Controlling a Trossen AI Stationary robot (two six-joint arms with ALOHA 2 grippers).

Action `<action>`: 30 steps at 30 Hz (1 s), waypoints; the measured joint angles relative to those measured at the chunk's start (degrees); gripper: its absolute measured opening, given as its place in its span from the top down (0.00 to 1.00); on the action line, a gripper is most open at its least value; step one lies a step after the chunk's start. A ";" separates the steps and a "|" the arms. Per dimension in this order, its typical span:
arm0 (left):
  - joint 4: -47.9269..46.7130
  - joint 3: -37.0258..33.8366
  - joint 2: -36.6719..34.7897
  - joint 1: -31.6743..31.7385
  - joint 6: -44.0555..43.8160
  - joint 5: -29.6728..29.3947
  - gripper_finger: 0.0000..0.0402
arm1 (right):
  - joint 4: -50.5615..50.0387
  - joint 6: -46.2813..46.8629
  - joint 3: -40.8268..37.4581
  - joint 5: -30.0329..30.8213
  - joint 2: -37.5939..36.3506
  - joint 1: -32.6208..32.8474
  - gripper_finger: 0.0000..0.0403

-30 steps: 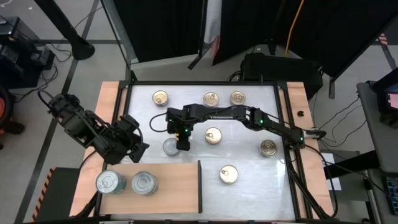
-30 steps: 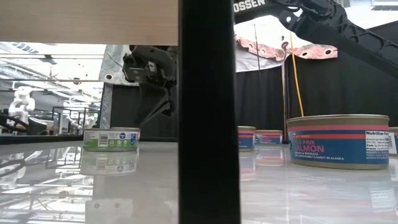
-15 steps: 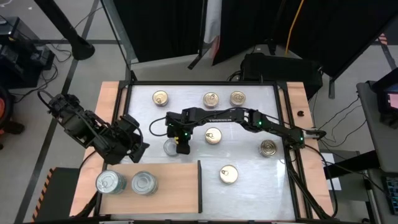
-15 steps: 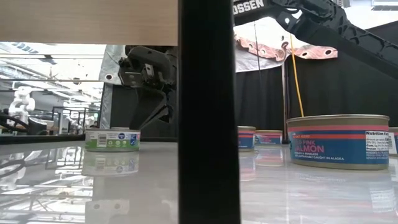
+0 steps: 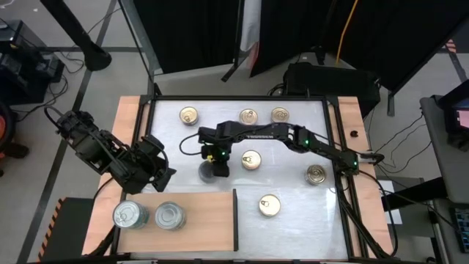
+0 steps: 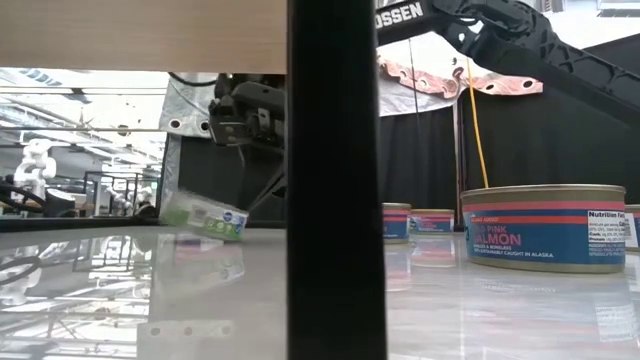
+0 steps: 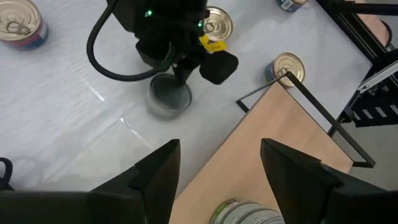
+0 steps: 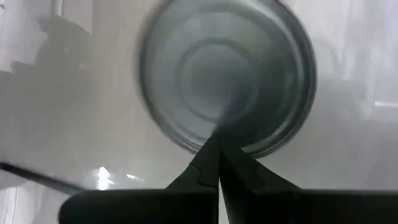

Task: Stack canned seafood by type on shelf
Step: Stack the green tuna can on top of the green tuna can on the shelf

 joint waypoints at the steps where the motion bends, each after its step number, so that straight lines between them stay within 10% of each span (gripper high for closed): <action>1: 0.00 0.00 0.00 0.00 0.00 0.00 0.43 | -0.78 -0.40 -0.04 0.90 0.00 -0.20 1.00; 20: 0.02 0.00 0.00 0.00 1.73 -1.11 0.43 | -4.55 -5.84 -0.22 10.20 -9.12 -4.48 0.99; 30: 0.02 0.00 0.00 0.07 3.52 -5.26 0.43 | -14.64 -11.38 -3.91 0.11 -22.60 -3.05 0.65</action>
